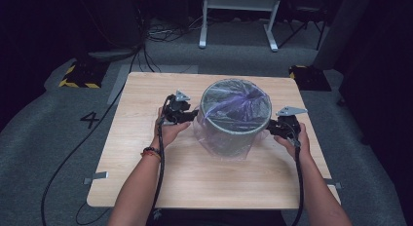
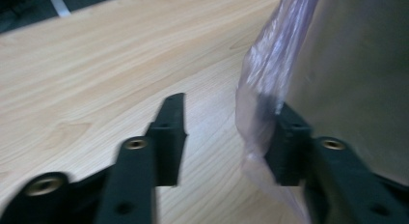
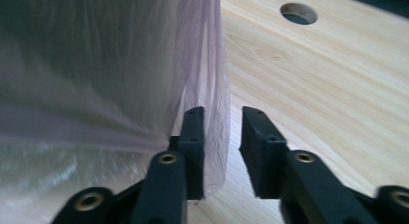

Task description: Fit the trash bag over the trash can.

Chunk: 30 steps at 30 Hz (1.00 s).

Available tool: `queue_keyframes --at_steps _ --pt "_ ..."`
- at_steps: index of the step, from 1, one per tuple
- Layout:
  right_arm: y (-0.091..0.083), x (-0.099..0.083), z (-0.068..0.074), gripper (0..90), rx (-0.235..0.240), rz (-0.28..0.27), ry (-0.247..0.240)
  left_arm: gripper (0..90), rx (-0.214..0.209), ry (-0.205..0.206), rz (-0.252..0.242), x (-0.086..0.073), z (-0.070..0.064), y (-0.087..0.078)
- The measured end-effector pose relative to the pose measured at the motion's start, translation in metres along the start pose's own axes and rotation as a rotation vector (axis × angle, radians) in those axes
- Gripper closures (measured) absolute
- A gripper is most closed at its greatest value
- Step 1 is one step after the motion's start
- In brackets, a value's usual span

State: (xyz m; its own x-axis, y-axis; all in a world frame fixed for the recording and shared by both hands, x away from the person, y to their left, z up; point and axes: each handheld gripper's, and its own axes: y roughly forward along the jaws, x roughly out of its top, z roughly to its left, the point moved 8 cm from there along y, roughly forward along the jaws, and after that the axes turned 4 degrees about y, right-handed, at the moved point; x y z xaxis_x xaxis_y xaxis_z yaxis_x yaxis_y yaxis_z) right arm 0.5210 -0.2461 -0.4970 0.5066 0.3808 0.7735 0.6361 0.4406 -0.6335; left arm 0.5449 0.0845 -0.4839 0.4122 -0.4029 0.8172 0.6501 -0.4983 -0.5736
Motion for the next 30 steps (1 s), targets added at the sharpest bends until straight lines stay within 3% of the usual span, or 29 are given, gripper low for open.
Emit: queue_keyframes --at_steps 2,6,9,12,14,16,19,21,24,27,28,30 --pt "-0.006 -0.001 0.002 59.1 -0.006 -0.023 -0.037 35.1 -0.001 0.012 -0.037 -0.004 0.0 -0.013" --pt "-0.02 -0.003 0.006 43.5 -0.018 -0.06 -0.083 25.9 -0.062 0.027 -0.104 -0.012 -0.004 -0.041" --pt "-0.031 -0.004 0.012 38.4 0.018 -0.107 -0.104 22.7 -0.097 0.093 -0.11 -0.019 -0.019 -0.057" --pt "-0.044 0.001 0.02 35.3 0.053 -0.176 -0.118 20.8 -0.16 0.169 -0.101 -0.026 -0.045 -0.067" --pt "-0.054 0.006 0.031 33.4 0.066 -0.219 -0.153 19.1 -0.213 0.211 -0.082 -0.031 -0.063 -0.07" --pt "-0.06 0.008 0.042 32.0 0.068 -0.233 -0.203 18.4 -0.231 0.247 -0.076 -0.034 -0.078 -0.07" --pt "-0.063 0.008 0.052 28.4 0.032 -0.227 -0.262 19.0 -0.26 0.269 -0.089 -0.033 -0.096 -0.07" --pt "-0.064 0.006 0.058 28.0 0.039 -0.225 -0.294 20.4 -0.287 0.277 -0.099 -0.032 -0.106 -0.069" --pt "-0.067 0.0 0.063 26.6 0.044 -0.225 -0.327 28.3 -0.364 0.296 -0.111 -0.032 -0.118 -0.067" --pt "-0.07 -0.014 0.075 25.6 0.076 -0.198 -0.382 28.5 -0.375 0.29 -0.106 -0.034 -0.125 -0.062" --pt "-0.071 -0.018 0.078 24.1 0.059 -0.195 -0.401 26.4 -0.367 0.288 -0.108 -0.035 -0.126 -0.062" --pt "-0.073 -0.024 0.085 23.3 0.063 -0.199 -0.388 21.3 -0.347 0.278 -0.121 -0.034 -0.127 -0.06"
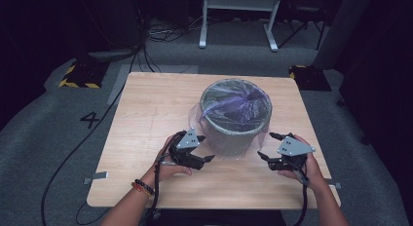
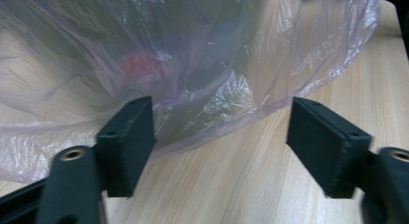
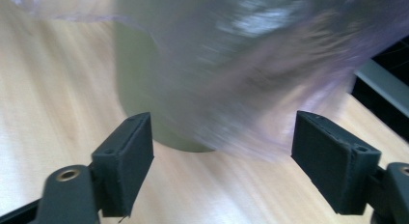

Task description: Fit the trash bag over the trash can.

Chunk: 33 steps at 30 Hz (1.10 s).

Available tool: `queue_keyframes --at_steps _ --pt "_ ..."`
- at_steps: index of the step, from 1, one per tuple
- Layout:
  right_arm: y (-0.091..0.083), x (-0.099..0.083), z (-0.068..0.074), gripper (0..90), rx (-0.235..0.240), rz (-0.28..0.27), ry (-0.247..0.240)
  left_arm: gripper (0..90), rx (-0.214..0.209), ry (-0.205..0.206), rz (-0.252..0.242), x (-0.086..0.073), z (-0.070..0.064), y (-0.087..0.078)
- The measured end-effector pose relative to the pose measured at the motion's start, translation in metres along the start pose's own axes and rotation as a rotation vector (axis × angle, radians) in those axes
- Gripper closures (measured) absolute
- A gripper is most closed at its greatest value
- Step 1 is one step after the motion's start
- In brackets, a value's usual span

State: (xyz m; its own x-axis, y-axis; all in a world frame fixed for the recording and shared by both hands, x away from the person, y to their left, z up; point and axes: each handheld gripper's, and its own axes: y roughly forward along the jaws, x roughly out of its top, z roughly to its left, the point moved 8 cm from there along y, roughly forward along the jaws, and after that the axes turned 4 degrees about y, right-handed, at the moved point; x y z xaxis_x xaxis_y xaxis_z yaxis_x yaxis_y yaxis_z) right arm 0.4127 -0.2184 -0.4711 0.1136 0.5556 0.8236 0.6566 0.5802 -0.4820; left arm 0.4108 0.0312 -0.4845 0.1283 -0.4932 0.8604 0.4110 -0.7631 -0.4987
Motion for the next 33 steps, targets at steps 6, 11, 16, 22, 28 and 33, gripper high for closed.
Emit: queue_keyframes --at_steps 6,11,16,22,28,33 --pt "-0.003 0.013 -0.005 21.2 -0.05 -0.089 0.09 19.4 0.047 -0.001 0.006 0.004 0.005 0.007" --pt "0.002 0.021 -0.013 34.3 -0.059 -0.125 0.113 40.9 0.095 0.017 0.015 0.01 0.012 0.009" --pt "0.009 0.024 -0.018 70.8 -0.059 -0.135 0.108 75.7 0.104 0.015 0.041 0.012 0.021 0.01" --pt "0.009 0.023 -0.018 90.0 -0.034 -0.143 0.118 90.0 0.081 0.03 0.046 0.011 0.022 0.01" --pt "0.013 0.01 -0.013 90.0 -0.003 -0.101 0.12 90.0 0.05 0.049 0.098 -0.005 0.016 0.015" --pt "0.016 -0.006 -0.01 90.0 0.032 -0.038 0.142 90.0 0.026 0.054 0.158 -0.02 0.014 0.021"
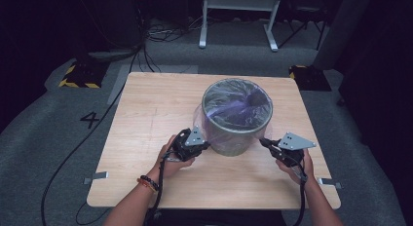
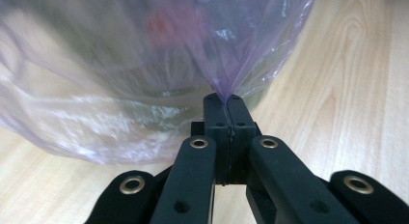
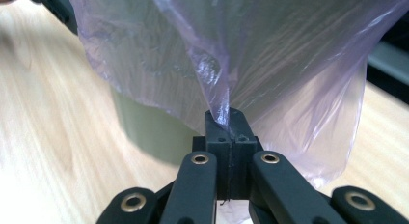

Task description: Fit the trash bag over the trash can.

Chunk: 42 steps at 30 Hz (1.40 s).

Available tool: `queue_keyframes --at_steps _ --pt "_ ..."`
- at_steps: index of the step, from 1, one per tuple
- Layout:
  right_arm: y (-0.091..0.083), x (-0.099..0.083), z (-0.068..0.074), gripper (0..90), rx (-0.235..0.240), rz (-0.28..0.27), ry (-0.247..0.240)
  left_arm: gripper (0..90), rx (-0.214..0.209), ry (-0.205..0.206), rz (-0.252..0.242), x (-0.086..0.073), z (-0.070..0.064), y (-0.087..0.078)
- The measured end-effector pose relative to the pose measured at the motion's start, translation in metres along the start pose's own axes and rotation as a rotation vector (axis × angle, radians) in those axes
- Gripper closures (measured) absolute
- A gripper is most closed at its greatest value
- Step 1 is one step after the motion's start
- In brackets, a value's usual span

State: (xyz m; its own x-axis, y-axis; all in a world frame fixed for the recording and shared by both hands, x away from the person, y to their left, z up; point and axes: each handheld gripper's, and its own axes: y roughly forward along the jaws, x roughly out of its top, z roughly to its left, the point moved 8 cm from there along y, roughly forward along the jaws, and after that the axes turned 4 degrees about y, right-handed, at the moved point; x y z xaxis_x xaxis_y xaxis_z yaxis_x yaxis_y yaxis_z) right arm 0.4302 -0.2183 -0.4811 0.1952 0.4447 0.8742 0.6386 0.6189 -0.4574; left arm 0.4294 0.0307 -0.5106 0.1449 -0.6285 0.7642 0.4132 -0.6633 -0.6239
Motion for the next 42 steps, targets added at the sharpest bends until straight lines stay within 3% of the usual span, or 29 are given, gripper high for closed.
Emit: queue_keyframes --at_steps 8,13,31,36,39,42 --pt "0.013 -0.029 0.004 90.0 0.066 0.126 0.059 90.0 -0.011 0.019 0.088 -0.022 -0.002 0.006" --pt "0.02 -0.038 0.004 90.0 0.079 0.174 0.091 90.0 -0.017 0.004 0.118 -0.032 0.0 0.006" --pt "0.036 -0.056 0.008 90.0 0.112 0.237 0.119 90.0 -0.023 -0.041 0.121 -0.045 0.002 0.012" --pt "0.039 -0.06 0.005 90.0 0.134 0.233 0.162 89.9 -0.016 -0.04 0.116 -0.045 0.002 0.011" --pt "0.038 -0.06 0.004 85.5 0.121 0.232 0.16 77.9 0.013 -0.051 0.094 -0.045 0.005 0.009" --pt "0.034 -0.059 0.001 71.8 0.107 0.213 0.162 57.3 0.046 -0.045 0.059 -0.041 0.009 -0.001"
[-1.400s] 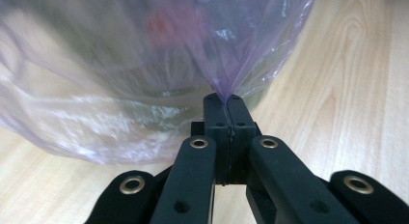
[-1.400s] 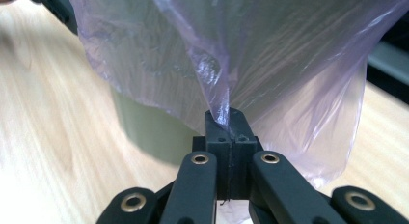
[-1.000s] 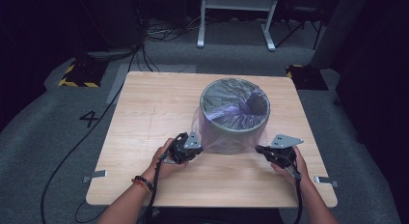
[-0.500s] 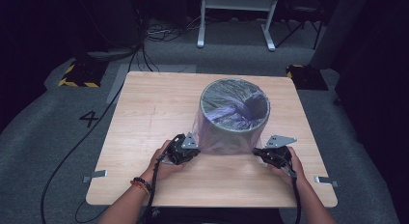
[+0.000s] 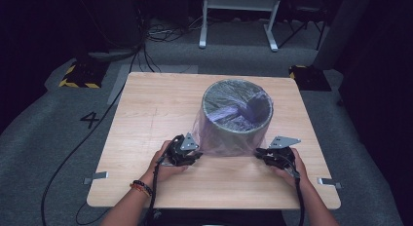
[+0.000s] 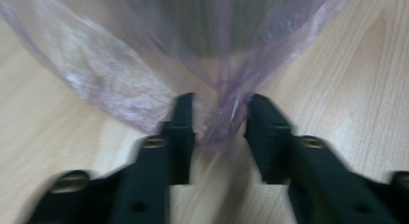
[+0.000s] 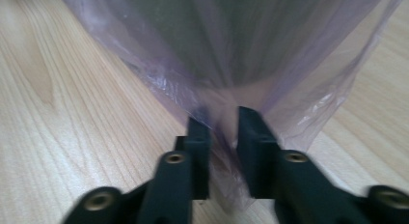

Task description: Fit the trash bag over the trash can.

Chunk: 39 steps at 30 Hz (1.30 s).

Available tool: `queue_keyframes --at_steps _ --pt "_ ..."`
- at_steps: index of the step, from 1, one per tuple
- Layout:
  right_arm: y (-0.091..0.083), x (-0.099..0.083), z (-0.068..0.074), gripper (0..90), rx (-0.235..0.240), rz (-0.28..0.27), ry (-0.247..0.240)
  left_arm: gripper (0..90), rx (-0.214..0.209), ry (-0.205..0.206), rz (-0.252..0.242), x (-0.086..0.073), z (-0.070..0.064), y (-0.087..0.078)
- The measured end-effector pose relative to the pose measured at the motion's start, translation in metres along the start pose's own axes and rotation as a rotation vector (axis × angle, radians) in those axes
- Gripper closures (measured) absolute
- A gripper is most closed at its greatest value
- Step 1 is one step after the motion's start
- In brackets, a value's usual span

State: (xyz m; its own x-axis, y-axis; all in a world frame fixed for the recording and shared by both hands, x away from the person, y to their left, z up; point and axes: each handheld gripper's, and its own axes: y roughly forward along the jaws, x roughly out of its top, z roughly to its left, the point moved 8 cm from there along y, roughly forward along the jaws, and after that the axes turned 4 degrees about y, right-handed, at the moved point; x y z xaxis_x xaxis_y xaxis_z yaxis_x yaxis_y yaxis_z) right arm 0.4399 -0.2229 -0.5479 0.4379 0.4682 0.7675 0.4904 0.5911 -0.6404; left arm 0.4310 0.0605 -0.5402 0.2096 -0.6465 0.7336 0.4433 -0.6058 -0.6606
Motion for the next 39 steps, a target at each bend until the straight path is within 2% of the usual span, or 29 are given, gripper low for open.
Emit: queue_keyframes --at_steps 1,3,5,6,7,10,12,13,15,18,20,21,22,25,28,30,31,34,35,37,39 --pt "-0.003 0.0 -0.001 65.9 0.001 -0.006 0.001 50.3 0.012 -0.005 -0.015 0.001 0.002 -0.004" --pt "-0.007 -0.002 -0.005 49.4 -0.001 0.003 0.008 32.8 0.041 -0.041 -0.06 0.004 0.007 -0.014" --pt "-0.013 -0.003 -0.008 38.3 0.012 -0.001 0.035 18.6 0.041 -0.082 -0.1 0.007 0.013 -0.024" --pt "-0.017 -0.004 -0.009 34.6 0.015 -0.009 0.046 15.1 0.037 -0.101 -0.125 0.009 0.017 -0.029" --pt "-0.022 -0.003 -0.01 31.5 0.02 -0.023 0.05 16.1 0.047 -0.104 -0.138 0.01 0.02 -0.032" --pt "-0.039 0.002 -0.012 27.4 0.014 -0.068 0.044 15.9 0.039 -0.121 -0.176 0.018 0.027 -0.04" --pt "-0.053 0.011 -0.015 27.4 0.022 -0.126 0.054 17.2 0.046 -0.126 -0.192 0.027 0.033 -0.044" --pt "-0.061 0.019 -0.017 27.4 0.02 -0.165 0.067 17.9 0.041 -0.125 -0.2 0.03 0.035 -0.046" --pt "-0.07 0.03 -0.02 27.6 0.017 -0.206 0.078 18.8 0.02 -0.134 -0.219 0.037 0.038 -0.048" --pt "-0.076 0.051 -0.021 28.1 -0.003 -0.245 0.055 22.5 0.023 -0.105 -0.206 0.049 0.042 -0.045" --pt "-0.074 0.062 -0.024 28.7 -0.045 -0.235 0.035 26.3 0.013 -0.092 -0.206 0.058 0.043 -0.041" --pt "-0.072 0.067 -0.025 29.2 -0.045 -0.23 0.033 28.7 0.012 -0.084 -0.21 0.063 0.044 -0.039" --pt "-0.069 0.071 -0.026 29.7 -0.043 -0.225 0.036 32.9 0.012 -0.081 -0.206 0.066 0.045 -0.037" --pt "-0.062 0.076 -0.029 31.4 -0.028 -0.211 0.038 36.4 0.024 -0.083 -0.201 0.071 0.05 -0.03" --pt "-0.055 0.078 -0.034 33.4 -0.008 -0.222 0.057 46.0 -0.003 -0.08 -0.211 0.072 0.049 -0.025" --pt "-0.05 0.077 -0.037 37.6 0.013 -0.222 0.065 57.2 -0.005 -0.066 -0.201 0.07 0.05 -0.023" --pt "-0.048 0.076 -0.038 42.2 0.022 -0.224 0.069 59.7 0.005 -0.068 -0.199 0.069 0.052 -0.021" --pt "-0.042 0.075 -0.04 57.8 0.034 -0.225 0.068 74.8 0.011 -0.067 -0.192 0.068 0.054 -0.018" --pt "-0.04 0.074 -0.039 64.8 0.047 -0.224 0.064 79.4 0.015 -0.067 -0.196 0.067 0.055 -0.017" --pt "-0.038 0.073 -0.038 73.5 0.043 -0.225 0.047 87.7 0.016 -0.062 -0.201 0.067 0.056 -0.016" --pt "-0.037 0.073 -0.037 82.0 0.036 -0.231 0.032 89.7 0.04 -0.068 -0.194 0.066 0.059 -0.014"
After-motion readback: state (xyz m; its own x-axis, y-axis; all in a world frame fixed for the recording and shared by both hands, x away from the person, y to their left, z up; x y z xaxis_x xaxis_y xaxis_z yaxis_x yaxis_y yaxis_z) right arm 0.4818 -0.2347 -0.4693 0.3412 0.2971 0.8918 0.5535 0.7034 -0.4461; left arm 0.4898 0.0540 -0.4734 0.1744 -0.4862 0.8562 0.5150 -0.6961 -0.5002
